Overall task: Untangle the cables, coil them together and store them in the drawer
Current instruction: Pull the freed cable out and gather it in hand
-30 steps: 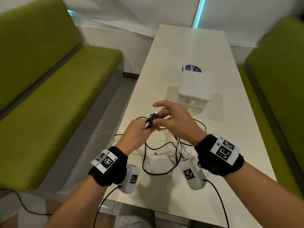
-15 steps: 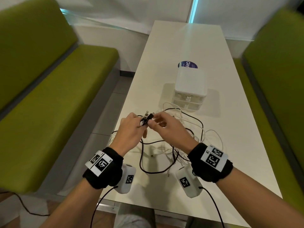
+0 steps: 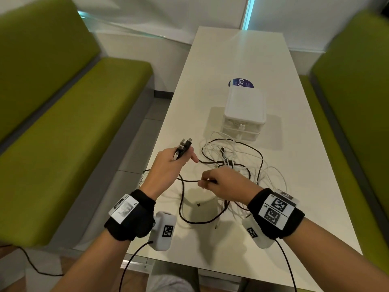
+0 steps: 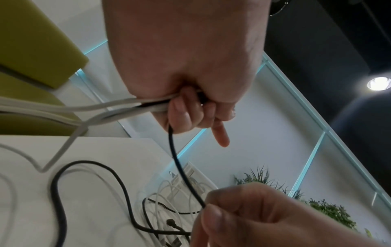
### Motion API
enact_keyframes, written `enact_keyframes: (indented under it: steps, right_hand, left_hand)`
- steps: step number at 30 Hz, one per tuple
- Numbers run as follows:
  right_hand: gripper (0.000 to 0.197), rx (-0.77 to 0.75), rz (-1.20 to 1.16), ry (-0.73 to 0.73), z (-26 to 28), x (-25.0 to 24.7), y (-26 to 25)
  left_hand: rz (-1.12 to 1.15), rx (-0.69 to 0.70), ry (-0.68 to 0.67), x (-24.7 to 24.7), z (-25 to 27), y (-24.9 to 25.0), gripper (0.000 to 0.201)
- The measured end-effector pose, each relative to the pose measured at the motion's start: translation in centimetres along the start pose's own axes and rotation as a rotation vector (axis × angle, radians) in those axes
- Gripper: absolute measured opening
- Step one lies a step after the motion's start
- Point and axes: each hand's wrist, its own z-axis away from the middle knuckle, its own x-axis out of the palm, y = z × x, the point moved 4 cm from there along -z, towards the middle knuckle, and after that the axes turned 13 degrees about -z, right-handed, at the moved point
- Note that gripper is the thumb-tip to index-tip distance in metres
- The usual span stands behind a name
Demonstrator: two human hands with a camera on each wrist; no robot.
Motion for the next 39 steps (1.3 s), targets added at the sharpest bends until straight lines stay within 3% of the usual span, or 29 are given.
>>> enact_keyframes:
  steps: [7,13,16,20,22,26,28,32,37,39]
  right_hand:
    - [0.059,0.087,0.050,0.030,0.8,-1.7,2.6]
    - [0.053,0.014,-0.078,0.178,0.6,-2.5,1.8]
    - [0.048,-0.005,-0.063,0.227,0.1,-2.7,1.2]
    - [0.038,-0.006,-0.016,0.232,0.2,-2.8,0.8]
    - [0.047,0.027,-0.036,0.224,0.3,-2.7,1.0]
    - [0.058,0.051,-0.108,0.234,0.2,-2.8,1.2]
    - [0.052,0.093,-0.154,0.216,0.5,-3.0,1.9]
    - [0.051,0.095,-0.148,0.183,1.6,-3.7,3.1]
    - [0.052,0.077,-0.230,0.192,2.0,-3.9,3.0]
    - [0.053,0.110,-0.221,0.180,2.2,-3.9,2.7]
  left_hand:
    - [0.141,0.005,-0.025,0.0,-0.3,-0.4,0.044]
    - [-0.050,0.033,-0.035,1.1,0.0,0.0,0.036]
    - [-0.208,0.031,-0.009,2.3,-0.1,-0.3,0.047]
    - [-0.330,0.035,-0.163,3.5,0.2,-0.3,0.048]
    - [-0.340,0.031,-0.158,3.2,0.0,-0.2,0.051]
    - [-0.285,0.051,-0.022,1.2,-0.3,0.8,0.040]
    - [-0.099,0.017,0.141,-0.7,-0.8,0.6,0.030]
    - [0.236,-0.146,0.460,-5.5,-1.9,-1.9,0.032]
    - [-0.096,-0.161,0.460,-4.9,-2.1,-2.5,0.026]
    - [-0.134,-0.138,0.507,-4.3,-1.6,-2.2,0.032]
